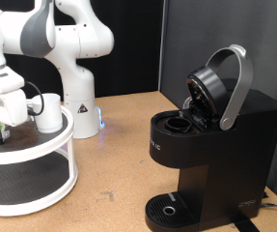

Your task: Make a cup of coffee with the keurig machine

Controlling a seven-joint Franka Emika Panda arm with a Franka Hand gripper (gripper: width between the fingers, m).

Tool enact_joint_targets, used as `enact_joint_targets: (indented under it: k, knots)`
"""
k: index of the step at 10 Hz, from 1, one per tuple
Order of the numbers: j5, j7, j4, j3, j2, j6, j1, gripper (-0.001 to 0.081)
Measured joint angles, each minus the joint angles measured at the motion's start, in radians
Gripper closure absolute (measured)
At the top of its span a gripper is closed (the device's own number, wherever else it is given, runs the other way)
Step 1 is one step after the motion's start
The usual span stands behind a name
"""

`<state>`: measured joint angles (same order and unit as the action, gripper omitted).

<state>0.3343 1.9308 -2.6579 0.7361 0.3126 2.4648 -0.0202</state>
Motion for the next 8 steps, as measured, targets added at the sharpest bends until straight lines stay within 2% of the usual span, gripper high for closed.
enact_joint_targets:
  k: [1, 2, 5, 8]
  knots:
    - [-0.008, 0.005, 0.001, 0.000, 0.000, 0.000, -0.002, 0.0136]
    - [-0.011, 0.011, 0.002, 0.000, 0.000, -0.001, -0.002, 0.0315]
    - [-0.035, 0.063, 0.023, 0.000, 0.016, -0.065, -0.002, 0.0344]
    - [-0.087, 0.092, 0.087, -0.005, 0.103, -0.220, -0.002, 0.0344]
